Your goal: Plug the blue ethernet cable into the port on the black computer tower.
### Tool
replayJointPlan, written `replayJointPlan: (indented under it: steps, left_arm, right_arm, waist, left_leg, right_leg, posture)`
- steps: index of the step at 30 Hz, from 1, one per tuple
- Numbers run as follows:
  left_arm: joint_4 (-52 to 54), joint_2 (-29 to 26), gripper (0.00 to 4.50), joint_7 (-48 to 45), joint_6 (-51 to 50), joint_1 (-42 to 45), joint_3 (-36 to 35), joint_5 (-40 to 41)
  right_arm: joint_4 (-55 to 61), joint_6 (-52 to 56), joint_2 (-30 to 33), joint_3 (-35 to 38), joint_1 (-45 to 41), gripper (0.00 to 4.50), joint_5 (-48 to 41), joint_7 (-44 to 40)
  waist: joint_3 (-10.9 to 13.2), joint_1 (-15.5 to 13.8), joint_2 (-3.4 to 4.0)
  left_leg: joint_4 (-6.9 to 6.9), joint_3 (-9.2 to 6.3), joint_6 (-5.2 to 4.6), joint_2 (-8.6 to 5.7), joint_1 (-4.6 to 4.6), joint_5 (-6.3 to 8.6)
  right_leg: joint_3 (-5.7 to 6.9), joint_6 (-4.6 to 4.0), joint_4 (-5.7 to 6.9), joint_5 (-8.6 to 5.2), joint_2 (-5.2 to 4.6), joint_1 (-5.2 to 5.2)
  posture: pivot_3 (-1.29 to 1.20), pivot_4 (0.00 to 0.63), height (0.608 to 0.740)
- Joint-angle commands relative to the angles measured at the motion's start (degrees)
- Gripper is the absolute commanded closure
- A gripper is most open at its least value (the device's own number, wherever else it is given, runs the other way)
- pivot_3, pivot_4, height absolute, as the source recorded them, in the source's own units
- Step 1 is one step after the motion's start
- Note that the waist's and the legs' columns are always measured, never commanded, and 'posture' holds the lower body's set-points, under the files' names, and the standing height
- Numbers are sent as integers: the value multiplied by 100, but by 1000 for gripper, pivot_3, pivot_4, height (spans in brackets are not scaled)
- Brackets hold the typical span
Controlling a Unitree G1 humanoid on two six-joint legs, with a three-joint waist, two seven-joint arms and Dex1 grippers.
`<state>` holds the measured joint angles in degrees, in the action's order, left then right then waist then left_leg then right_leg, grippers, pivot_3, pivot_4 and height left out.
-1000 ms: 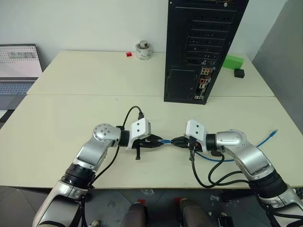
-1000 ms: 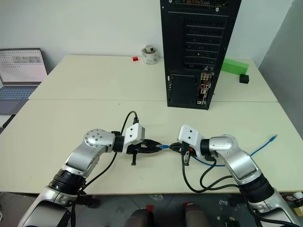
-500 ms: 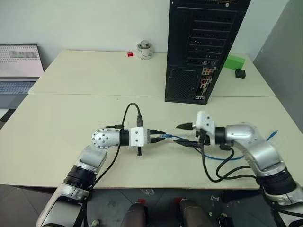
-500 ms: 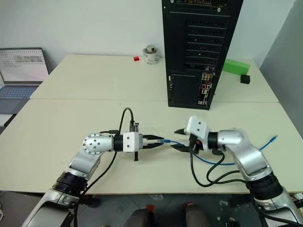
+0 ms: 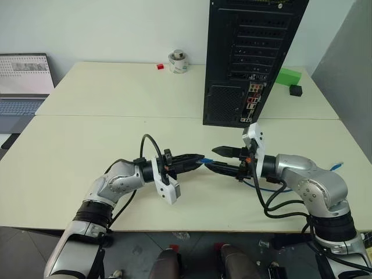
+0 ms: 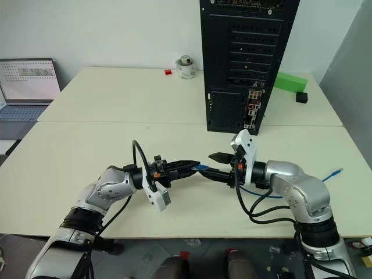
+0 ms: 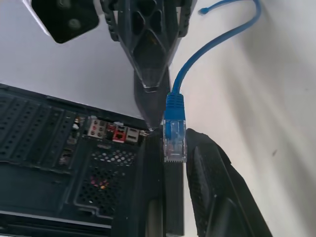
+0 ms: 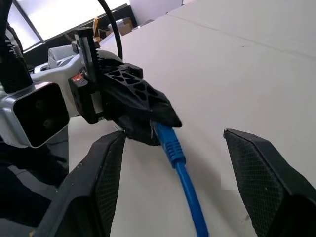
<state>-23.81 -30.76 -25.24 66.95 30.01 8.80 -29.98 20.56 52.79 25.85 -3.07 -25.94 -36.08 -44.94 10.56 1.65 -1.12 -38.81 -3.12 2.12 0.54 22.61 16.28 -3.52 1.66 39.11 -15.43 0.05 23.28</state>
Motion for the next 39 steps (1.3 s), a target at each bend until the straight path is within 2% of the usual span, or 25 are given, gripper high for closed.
replayJointPlan:
  steps: [1,8,18,19,24,34,36,37,39]
  left_arm:
    - [73,-46,4198,497,25,107,-62,-239]
    - [177,-122,4198,832,-22,59,44,-374]
    - [413,-134,4198,1014,-146,-37,150,-356]
    - [440,-131,4198,1031,-165,-41,152,-369]
    - [526,-157,4203,1101,-250,-76,210,-354]
    - [494,-161,4205,1165,-283,-38,367,-366]
    - [450,-180,3503,1102,-286,-29,403,-236]
    - [423,-199,3439,1041,-313,-23,430,-138]
    - [393,-251,2960,909,-387,-21,507,58]
  right_arm:
    - [252,86,-56,153,-89,1140,-301,112]
    - [184,53,-117,97,-150,1140,-378,235]
    - [3,43,-134,115,-241,3063,-456,299]
    - [-8,40,-126,109,-246,3411,-459,295]
    - [-57,49,-115,106,-278,4474,-486,286]
    - [-277,171,-58,192,-421,4482,-591,176]
    - [-321,192,-21,205,-450,4482,-614,150]
    - [-347,193,-3,207,-467,4482,-619,139]
    - [-380,193,29,218,-486,4486,-630,135]
  waist:
    - [0,0,0]
    - [0,1,0]
    - [0,1,0]
    - [0,1,0]
    - [0,2,0]
    - [0,2,0]
    - [0,1,0]
    - [0,2,0]
    - [0,2,0]
  left_leg:
    - [0,0,0,0,0,0]
    - [0,0,0,1,0,0]
    - [0,0,0,1,1,0]
    - [0,0,0,1,2,0]
    - [0,1,0,2,2,0]
    - [0,1,0,1,2,0]
    - [0,0,0,1,2,0]
    - [0,1,0,1,3,0]
    - [0,1,0,1,3,0]
  right_leg:
    - [0,0,0,0,0,0]
    - [3,0,1,0,0,0]
    - [6,0,1,0,0,0]
    - [6,0,1,0,0,0]
    - [7,0,1,0,0,0]
    - [8,0,1,0,0,0]
    - [9,0,1,0,0,0]
    - [9,0,1,0,0,0]
    - [8,0,1,0,-1,0]
  posture:
    - [0,150,740]
    - [0,150,740]
    - [0,150,740]
    - [0,150,740]
    - [0,150,740]
    - [0,150,740]
    - [0,150,740]
    - [0,150,740]
    - [0,150,740]
